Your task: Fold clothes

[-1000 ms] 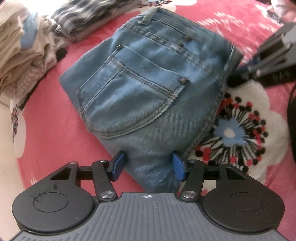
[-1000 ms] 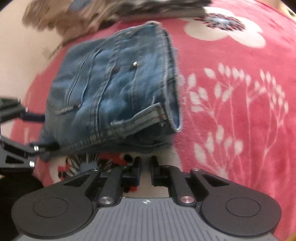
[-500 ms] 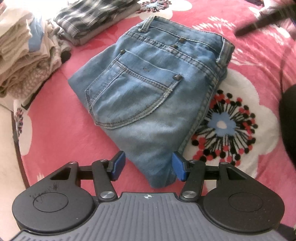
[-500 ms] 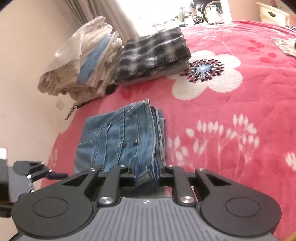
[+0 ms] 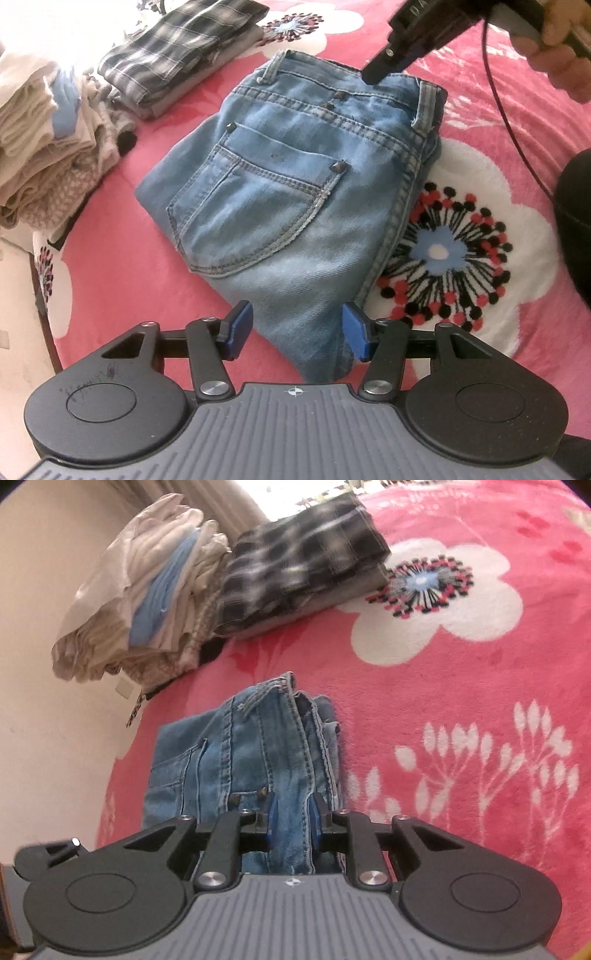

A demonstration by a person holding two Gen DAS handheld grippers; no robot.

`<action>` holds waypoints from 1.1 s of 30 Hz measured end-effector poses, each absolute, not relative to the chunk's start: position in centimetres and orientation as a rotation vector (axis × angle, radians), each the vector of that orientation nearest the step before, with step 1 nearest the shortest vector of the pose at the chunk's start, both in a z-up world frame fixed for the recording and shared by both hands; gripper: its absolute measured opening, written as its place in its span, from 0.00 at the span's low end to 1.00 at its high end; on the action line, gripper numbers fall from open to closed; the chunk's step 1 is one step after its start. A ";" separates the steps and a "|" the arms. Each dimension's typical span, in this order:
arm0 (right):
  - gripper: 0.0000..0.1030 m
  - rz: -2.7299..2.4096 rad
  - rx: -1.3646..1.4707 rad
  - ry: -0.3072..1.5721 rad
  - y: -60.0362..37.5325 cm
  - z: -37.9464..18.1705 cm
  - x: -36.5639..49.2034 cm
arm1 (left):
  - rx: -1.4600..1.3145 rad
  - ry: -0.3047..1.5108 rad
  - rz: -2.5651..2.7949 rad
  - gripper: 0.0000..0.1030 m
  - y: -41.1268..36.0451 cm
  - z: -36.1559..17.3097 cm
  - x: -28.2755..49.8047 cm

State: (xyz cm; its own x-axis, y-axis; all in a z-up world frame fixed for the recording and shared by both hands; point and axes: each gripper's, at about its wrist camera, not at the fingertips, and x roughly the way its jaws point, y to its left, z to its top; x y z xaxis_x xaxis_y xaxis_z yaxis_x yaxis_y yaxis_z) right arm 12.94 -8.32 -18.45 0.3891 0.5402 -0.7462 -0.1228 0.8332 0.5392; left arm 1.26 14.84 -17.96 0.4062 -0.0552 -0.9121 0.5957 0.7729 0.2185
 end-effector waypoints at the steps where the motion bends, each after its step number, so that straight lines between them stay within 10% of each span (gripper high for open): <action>1: 0.20 0.441 0.464 1.110 -8.5 -18.8 13.2 | 0.575 1.085 -0.444 0.52 14.9 -18.0 1.3; 22: 0.46 0.480 0.595 1.144 -8.7 -19.6 14.8 | 0.637 1.065 -0.488 0.52 14.5 -18.5 1.6; 33: 0.25 0.479 0.638 1.179 -8.3 -20.2 13.6 | 0.622 1.073 -0.482 0.52 14.6 -18.6 1.8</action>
